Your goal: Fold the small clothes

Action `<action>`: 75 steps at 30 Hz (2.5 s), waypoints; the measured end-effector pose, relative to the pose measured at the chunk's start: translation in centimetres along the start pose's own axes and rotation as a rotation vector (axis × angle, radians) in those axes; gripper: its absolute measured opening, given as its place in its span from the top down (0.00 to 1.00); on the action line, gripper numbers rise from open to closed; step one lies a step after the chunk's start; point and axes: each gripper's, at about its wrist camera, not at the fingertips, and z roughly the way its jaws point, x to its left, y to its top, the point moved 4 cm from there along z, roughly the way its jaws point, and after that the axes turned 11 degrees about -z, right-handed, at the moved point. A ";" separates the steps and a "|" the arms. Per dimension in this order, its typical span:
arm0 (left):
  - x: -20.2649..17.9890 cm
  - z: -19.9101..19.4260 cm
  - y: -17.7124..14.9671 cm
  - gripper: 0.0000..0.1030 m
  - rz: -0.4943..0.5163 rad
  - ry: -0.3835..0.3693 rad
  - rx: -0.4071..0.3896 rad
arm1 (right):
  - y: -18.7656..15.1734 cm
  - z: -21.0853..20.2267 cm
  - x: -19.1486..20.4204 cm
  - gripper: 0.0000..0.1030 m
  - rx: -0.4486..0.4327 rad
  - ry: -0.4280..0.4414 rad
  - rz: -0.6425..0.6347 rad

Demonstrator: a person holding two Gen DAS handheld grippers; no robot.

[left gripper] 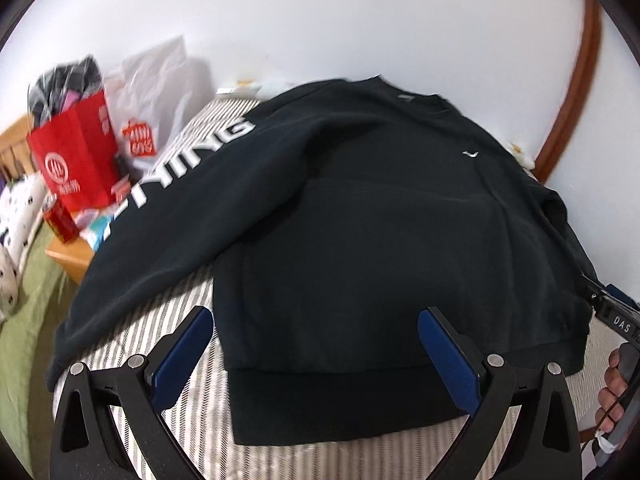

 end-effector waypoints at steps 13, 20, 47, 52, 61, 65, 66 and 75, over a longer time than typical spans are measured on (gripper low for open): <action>9.2 3.0 0.5 0.10 -0.345 -0.144 0.007 | 0.1 5.4 1.8 0.00 0.083 0.082 -0.032; 11.3 4.2 1.7 0.20 -0.477 -0.173 -0.046 | -0.1 5.8 4.2 0.01 0.099 0.018 -0.131; -1.9 1.9 16.4 0.94 -0.204 0.040 -0.258 | 3.4 4.6 -1.4 0.01 -0.018 -0.027 -0.129; -11.7 4.9 17.1 0.94 -0.013 -0.043 -0.193 | 2.3 4.5 -4.5 0.01 -0.039 -0.028 -0.084; -20.5 12.9 13.2 0.93 0.156 -0.049 -0.020 | -1.7 5.2 -10.5 0.01 -0.036 -0.041 0.000; -20.7 14.4 11.6 0.89 0.177 -0.049 0.041 | -2.1 5.4 -11.6 0.01 -0.048 0.006 0.045; -20.5 14.2 11.2 0.87 0.169 -0.060 0.057 | -1.9 5.3 -11.5 0.01 -0.055 0.019 0.051; -14.4 7.1 8.6 0.33 0.190 -0.119 -0.071 | 2.5 4.6 -6.2 0.54 -0.118 0.049 -0.047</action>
